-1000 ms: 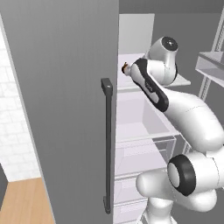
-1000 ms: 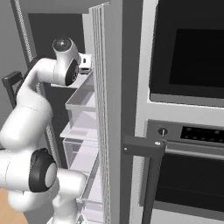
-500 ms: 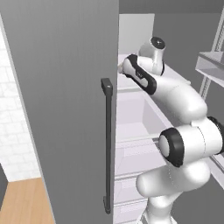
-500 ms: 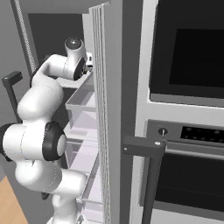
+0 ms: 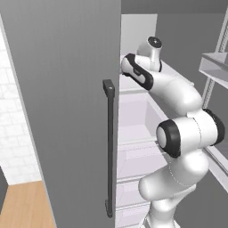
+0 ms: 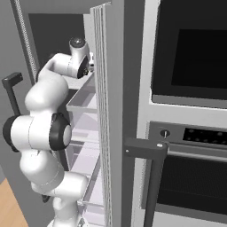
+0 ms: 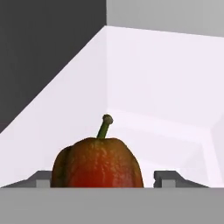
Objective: Place one bell pepper and one steak in each tupperware on the nearby counter, to pack two identical lunches.
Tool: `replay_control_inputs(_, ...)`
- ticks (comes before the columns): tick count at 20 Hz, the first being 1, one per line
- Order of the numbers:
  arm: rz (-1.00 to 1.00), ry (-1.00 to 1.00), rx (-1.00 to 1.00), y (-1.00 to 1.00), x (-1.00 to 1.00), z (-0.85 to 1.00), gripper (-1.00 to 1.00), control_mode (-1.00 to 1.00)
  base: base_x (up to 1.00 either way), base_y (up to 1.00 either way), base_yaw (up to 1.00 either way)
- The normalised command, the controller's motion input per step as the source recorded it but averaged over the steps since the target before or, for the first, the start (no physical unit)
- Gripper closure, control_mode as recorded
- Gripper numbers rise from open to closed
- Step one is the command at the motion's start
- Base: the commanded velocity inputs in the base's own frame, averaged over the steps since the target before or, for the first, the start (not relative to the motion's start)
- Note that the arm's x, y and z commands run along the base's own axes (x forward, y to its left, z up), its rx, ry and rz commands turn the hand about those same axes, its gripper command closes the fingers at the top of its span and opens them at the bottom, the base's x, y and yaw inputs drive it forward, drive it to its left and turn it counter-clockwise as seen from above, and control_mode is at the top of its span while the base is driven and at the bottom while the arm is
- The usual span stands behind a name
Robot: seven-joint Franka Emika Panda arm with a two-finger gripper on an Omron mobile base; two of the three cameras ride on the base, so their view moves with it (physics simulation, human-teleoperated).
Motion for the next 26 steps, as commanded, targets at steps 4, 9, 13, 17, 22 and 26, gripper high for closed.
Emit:
replay_control_inputs(4,0.00,0.09,-0.03,0.01,-0.22,-0.38,1.00,-1.00,0.00,0.00,0.00)
replay_control_inputs(9,-0.10,-0.06,0.00,-0.11,-0.97,-0.10,1.00,-1.00,0.00,0.00,0.00)
replay_control_inputs(13,-0.20,-0.11,0.00,-0.02,-1.00,-0.18,1.00,-1.00,0.00,0.00,0.00)
replay_control_inputs(17,-0.28,-0.03,0.01,-0.17,-1.00,-0.01,1.00,-1.00,0.00,0.00,0.00)
replay_control_inputs(22,-0.23,0.00,0.03,-0.17,-1.00,0.06,1.00,-1.00,0.00,0.00,0.00)
replay_control_inputs(26,-0.10,0.00,0.01,-0.04,-1.00,0.12,1.00,-1.00,0.00,0.00,0.00)
